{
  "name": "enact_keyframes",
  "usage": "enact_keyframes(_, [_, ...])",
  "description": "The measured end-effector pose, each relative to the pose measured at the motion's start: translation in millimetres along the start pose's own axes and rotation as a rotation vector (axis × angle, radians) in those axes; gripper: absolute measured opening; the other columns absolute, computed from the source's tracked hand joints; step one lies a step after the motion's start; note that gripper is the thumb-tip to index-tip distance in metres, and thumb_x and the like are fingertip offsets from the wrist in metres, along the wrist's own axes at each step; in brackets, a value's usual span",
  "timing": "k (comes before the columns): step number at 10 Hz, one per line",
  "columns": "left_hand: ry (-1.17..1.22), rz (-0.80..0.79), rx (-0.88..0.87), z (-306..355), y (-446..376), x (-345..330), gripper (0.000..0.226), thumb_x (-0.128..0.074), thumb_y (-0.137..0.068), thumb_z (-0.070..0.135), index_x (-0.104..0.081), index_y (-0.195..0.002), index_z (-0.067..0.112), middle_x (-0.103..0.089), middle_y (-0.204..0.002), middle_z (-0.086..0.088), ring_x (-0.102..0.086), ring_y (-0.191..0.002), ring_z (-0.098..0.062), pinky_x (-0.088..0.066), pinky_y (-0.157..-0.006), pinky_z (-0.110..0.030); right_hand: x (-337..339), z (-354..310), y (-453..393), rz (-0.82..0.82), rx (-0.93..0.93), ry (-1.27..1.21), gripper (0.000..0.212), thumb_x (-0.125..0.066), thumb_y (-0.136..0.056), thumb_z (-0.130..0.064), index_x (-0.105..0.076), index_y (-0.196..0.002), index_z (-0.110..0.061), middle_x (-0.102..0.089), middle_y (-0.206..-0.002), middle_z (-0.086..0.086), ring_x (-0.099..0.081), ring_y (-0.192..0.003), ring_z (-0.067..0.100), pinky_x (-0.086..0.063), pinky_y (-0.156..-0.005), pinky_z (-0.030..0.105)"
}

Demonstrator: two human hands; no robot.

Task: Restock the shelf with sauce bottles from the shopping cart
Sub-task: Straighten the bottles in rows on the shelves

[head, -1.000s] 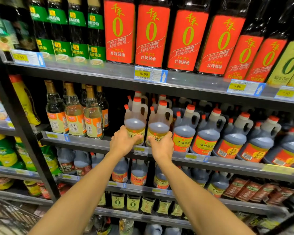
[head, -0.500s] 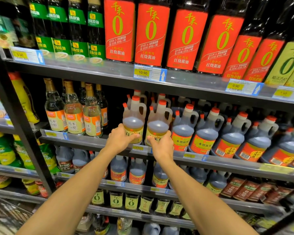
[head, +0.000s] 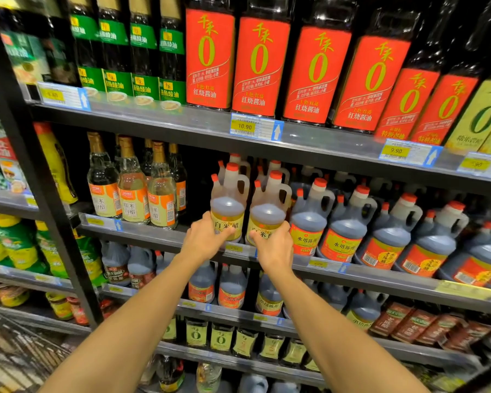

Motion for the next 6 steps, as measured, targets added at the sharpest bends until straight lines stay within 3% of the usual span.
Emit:
enact_keyframes(2, [-0.029,0.006,-0.043,-4.4,10.0,-1.5,0.055,-0.067,-0.092,0.048,-0.050,-0.131,0.015,-0.068,-0.126,-0.010,-0.064,-0.117,-0.033,-0.054,-0.094,-0.048,2.9,1.5,15.8,0.057,0.039,-0.004,0.066,-0.074,-0.092,-0.030,-0.040,-0.144,-0.007,-0.055,-0.134,0.014,-0.055,-0.125,0.036,-0.051,-0.097,0.050])
enact_keyframes(4, [-0.084,-0.004,-0.077,-5.3,27.7,-6.0,0.052,-0.067,-0.093,0.044,-0.049,-0.134,0.017,-0.064,-0.130,-0.007,-0.060,-0.121,-0.030,-0.053,-0.096,-0.048,15.9,3.8,27.7,-0.038,0.101,0.123,0.050,-0.061,-0.100,-0.032,-0.045,-0.140,-0.006,-0.056,-0.133,0.015,-0.054,-0.125,0.035,-0.048,-0.098,0.046])
enact_keyframes(5, [-0.229,-0.082,-0.072,-9.8,37.1,-11.9,0.066,-0.063,-0.095,0.049,-0.039,-0.146,0.014,-0.052,-0.145,-0.010,-0.049,-0.135,-0.030,-0.047,-0.107,-0.049,21.2,9.0,34.8,-0.144,0.188,0.252,0.045,-0.054,-0.103,-0.037,-0.048,-0.135,-0.005,-0.055,-0.132,0.015,-0.054,-0.125,0.033,-0.047,-0.100,0.043])
enact_keyframes(6, [-0.482,-0.172,-0.101,2.3,61.3,-11.9,0.083,-0.058,-0.099,0.048,-0.020,-0.159,0.005,-0.030,-0.162,-0.016,-0.030,-0.150,-0.031,-0.034,-0.119,-0.044,31.6,18.4,42.7,-0.194,0.403,0.523,0.057,-0.049,-0.103,-0.042,-0.042,-0.145,-0.003,-0.049,-0.142,0.014,-0.051,-0.129,0.032,-0.046,-0.102,0.041])
Point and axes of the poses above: each hand's wrist, its own y-axis away from the middle knuckle, its own x-axis out of the back of the hand, z = x × y, the point moved 4 cm from there along -y, towards the middle knuckle
